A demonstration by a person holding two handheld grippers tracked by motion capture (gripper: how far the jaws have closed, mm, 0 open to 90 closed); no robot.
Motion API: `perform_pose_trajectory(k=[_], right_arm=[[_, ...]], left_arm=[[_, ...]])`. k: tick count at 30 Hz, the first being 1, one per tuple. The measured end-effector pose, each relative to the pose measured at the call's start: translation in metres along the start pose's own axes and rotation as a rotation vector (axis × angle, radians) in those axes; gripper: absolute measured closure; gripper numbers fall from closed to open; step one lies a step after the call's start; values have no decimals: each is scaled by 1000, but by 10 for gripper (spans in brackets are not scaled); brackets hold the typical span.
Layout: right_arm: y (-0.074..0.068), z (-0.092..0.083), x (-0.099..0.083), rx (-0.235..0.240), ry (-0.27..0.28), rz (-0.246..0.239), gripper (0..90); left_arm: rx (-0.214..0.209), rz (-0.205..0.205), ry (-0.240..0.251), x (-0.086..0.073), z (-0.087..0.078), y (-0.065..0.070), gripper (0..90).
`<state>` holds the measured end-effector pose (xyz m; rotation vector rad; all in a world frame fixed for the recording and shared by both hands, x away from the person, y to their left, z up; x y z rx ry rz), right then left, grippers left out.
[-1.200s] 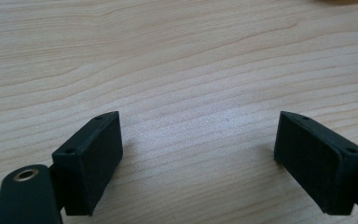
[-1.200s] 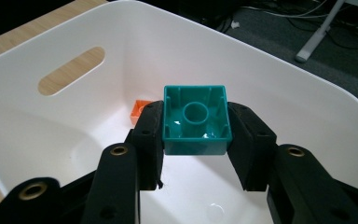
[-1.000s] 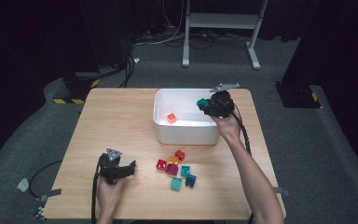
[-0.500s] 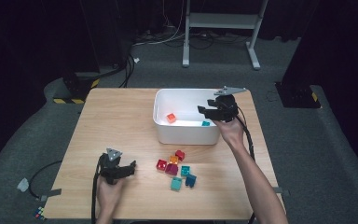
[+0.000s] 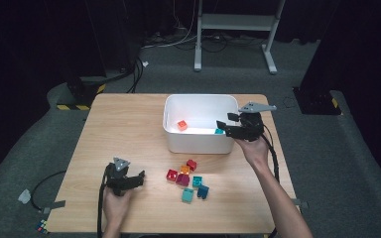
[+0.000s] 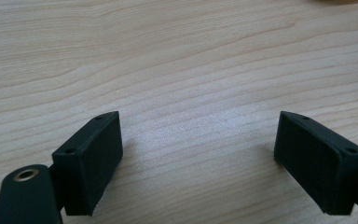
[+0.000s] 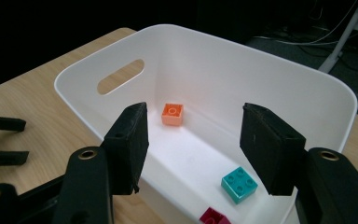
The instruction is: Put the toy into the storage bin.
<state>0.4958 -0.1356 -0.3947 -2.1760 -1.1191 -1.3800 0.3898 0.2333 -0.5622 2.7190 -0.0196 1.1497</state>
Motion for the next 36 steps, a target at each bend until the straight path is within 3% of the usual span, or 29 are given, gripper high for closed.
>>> perform_pose_trajectory(k=[14, 22, 32, 36], right_arm=[[-22, -19, -27, 4, 23, -14, 398], [-44, -28, -56, 34, 29, -10, 392], [-62, -30, -83, 48, 42, 15, 388], [-72, -27, -94, 47, 22, -2, 388]], left_arm=[[0, 0, 0, 0, 0, 0, 154], [1, 0, 0, 0, 0, 0, 154], [1, -1, 0, 0, 0, 0, 154], [1, 0, 0, 0, 0, 0, 154]])
Point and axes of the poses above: each handheld gripper's, and its own axes: z roughly forward along the jaws, x roughly out of its top, y roughly to its right, the point moved 5 cm from there along z, roughly forward along the jaws, and after that the axes turned 13 degrees about -z, right-handed, at the moved point
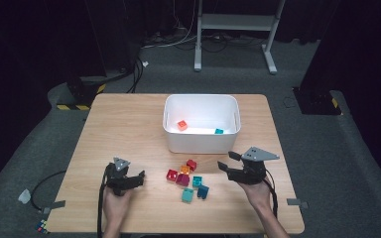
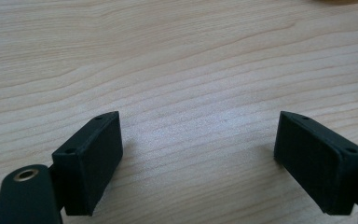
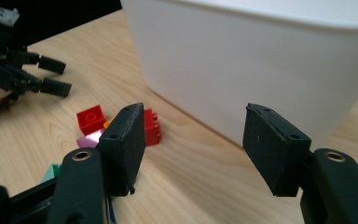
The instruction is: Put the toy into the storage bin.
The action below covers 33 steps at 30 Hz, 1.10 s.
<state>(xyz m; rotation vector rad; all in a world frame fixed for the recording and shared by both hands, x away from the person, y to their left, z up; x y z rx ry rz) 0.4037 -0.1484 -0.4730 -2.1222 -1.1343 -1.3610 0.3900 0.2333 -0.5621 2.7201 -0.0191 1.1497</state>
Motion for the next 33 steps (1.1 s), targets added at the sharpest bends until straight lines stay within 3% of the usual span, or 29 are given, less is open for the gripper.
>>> perform_pose_trajectory(k=[12, 25, 33], right_arm=[[-32, 7, -27, 74, -29, -6, 388], [-57, 25, -46, 169, -79, -18, 402], [-68, 35, -52, 204, -106, -27, 412]], left_arm=[[0, 0, 0, 0, 0, 0, 154], [2, -1, 0, 0, 0, 0, 154], [3, -1, 0, 0, 0, 0, 154]])
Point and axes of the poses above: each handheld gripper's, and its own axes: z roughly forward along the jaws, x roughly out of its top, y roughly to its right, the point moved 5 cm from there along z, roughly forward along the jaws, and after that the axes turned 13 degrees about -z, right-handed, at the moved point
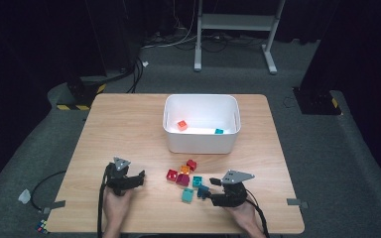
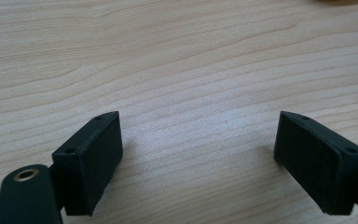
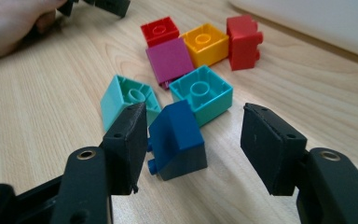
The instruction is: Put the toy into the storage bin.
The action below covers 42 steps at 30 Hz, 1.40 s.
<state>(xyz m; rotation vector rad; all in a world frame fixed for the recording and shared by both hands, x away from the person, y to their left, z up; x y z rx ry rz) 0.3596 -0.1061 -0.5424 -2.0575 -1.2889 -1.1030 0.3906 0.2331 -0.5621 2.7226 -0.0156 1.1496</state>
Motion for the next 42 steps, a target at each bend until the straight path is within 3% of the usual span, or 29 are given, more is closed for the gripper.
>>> perform_pose_trajectory(k=[10, 21, 42], right_arm=[[-6, 11, -3, 26, -41, -25, 452], [-9, 16, -4, 19, -93, -76, 571], [-8, 12, -4, 42, -81, -51, 630]], left_arm=[[0, 0, 0, 0, 0, 0, 154], [0, 0, 0, 0, 0, 0, 154], [-1, 0, 0, 0, 0, 0, 154]])
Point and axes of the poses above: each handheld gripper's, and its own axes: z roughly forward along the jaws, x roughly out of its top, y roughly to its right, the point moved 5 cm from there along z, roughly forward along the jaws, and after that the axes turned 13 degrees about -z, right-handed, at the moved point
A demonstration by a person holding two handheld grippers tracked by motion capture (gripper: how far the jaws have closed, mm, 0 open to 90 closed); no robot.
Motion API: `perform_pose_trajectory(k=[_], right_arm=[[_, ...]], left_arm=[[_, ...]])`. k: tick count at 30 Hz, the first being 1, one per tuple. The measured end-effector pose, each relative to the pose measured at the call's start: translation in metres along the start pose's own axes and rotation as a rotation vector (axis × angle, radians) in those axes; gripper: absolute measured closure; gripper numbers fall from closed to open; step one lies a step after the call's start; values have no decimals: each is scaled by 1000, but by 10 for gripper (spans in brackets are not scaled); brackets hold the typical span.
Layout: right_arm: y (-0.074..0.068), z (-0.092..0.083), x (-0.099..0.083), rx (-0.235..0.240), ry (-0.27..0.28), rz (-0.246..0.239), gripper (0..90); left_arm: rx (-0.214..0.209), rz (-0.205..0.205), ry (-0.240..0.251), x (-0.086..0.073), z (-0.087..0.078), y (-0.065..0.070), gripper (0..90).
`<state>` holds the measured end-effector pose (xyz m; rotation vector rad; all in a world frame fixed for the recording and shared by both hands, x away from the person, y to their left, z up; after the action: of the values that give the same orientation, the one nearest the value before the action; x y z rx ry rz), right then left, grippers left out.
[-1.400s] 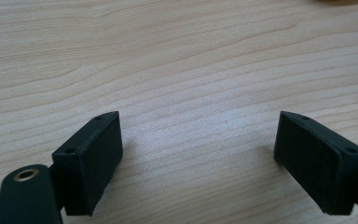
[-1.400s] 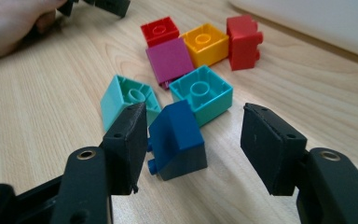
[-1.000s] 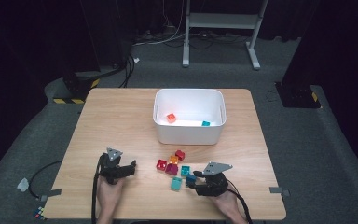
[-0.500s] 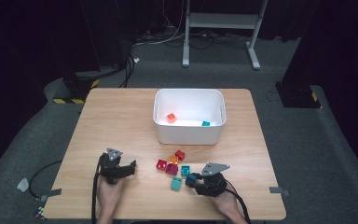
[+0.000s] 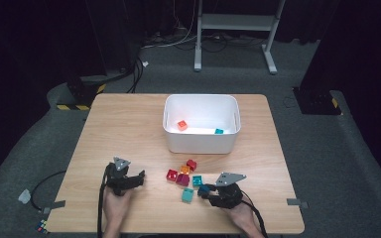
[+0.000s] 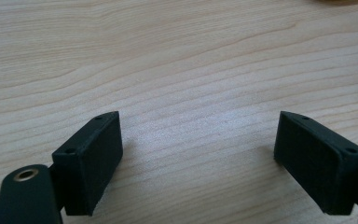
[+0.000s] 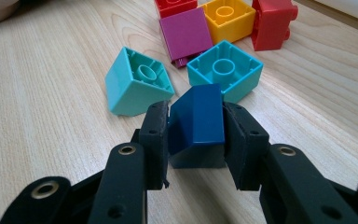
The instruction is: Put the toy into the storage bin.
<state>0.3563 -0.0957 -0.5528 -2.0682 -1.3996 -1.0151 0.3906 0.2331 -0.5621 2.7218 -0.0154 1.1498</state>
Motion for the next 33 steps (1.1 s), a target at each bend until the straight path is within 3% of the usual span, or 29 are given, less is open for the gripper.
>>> perform_pose_trajectory(k=[11, 21, 26, 33], right_arm=[[4, -7, 0, -10, 14, 14, 630], [16, -21, 4, -44, 48, 42, 630], [27, -28, 4, -67, 65, 90, 630], [34, -38, 10, -94, 80, 88, 630]], left_arm=[[0, -1, 0, 0, 0, 0, 154], [-1, -1, 0, 0, 0, 0, 154], [-1, -1, 0, 0, 0, 0, 154], [-1, 1, 0, 0, 0, 0, 154]])
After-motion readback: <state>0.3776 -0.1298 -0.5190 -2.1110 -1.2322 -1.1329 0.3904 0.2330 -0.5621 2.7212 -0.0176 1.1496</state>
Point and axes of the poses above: each handheld gripper's, and its own axes: z roughly forward along the jaws, x roughly out of its top, y roughly to its right, the point moved 5 cm from there along z, roughly forward along the jaws, and after that the axes turned 13 degrees about -z, right-handed, at the moved point
